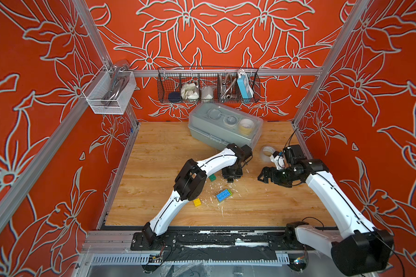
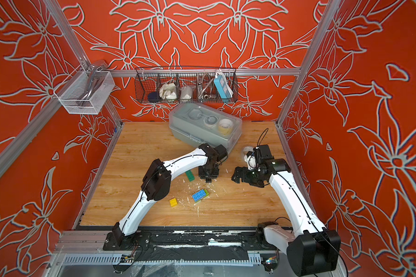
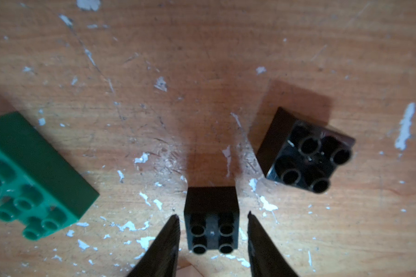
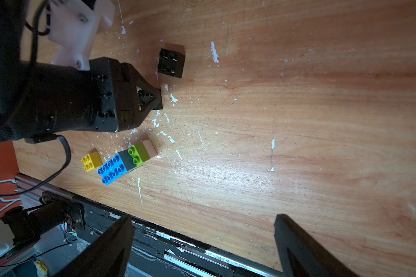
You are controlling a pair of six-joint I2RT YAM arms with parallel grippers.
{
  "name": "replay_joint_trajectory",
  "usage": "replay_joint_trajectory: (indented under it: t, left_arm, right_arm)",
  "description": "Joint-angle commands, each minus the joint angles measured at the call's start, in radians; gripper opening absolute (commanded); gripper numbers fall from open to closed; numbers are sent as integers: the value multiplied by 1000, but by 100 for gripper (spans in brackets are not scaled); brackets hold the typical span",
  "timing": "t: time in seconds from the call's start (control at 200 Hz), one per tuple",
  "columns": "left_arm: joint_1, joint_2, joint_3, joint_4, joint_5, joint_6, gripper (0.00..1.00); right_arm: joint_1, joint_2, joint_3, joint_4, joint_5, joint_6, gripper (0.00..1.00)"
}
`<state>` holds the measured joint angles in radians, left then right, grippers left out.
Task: Assemble a giraffe with lego
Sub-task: Pick up the lego brick from the center of the board.
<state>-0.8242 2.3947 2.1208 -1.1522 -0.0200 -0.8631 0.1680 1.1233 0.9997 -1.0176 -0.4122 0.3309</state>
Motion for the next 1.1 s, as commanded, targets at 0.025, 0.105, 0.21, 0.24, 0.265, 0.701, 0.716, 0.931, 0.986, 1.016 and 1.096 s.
replay_joint_trajectory:
  t: [0.025,0.105,0.21,0.24,0.265,0.701,0.716,0.931,0.986,1.016,1.096]
  left_arm:
    - [-1,23,18,-30,6,6,43]
    - [-1,24,16,-29,9,6,43]
    - [-1,24,8,-24,14,4,40]
    - [-1,24,4,-21,17,4,39]
    - [-1,24,1,-20,18,3,38]
    - [4,18,-25,-8,30,6,36]
    - [4,17,-28,-8,31,6,37]
    - [3,11,-45,0,34,4,40]
    - [3,8,-44,0,30,6,39]
    - [3,6,-45,0,26,6,38]
    - [3,-1,-48,-1,20,7,35]
  right_arm:
    - [-8,-1,-2,-5,-10,-7,96]
    - [-8,-1,-3,-6,-8,-7,96]
    - [-8,0,-1,-7,-11,-6,96]
    - [-8,0,-1,-7,-14,-7,96]
    - [-8,0,-1,-7,-14,-7,96]
    - [-8,0,-1,-4,-17,-7,96]
    - [-8,0,-1,-4,-17,-7,96]
    - [-9,2,-3,-3,-18,-8,96]
    - [-7,2,-3,-3,-18,-8,96]
    - [-8,2,-3,-3,-18,-9,96]
    - [-9,2,-3,-1,-17,-9,96]
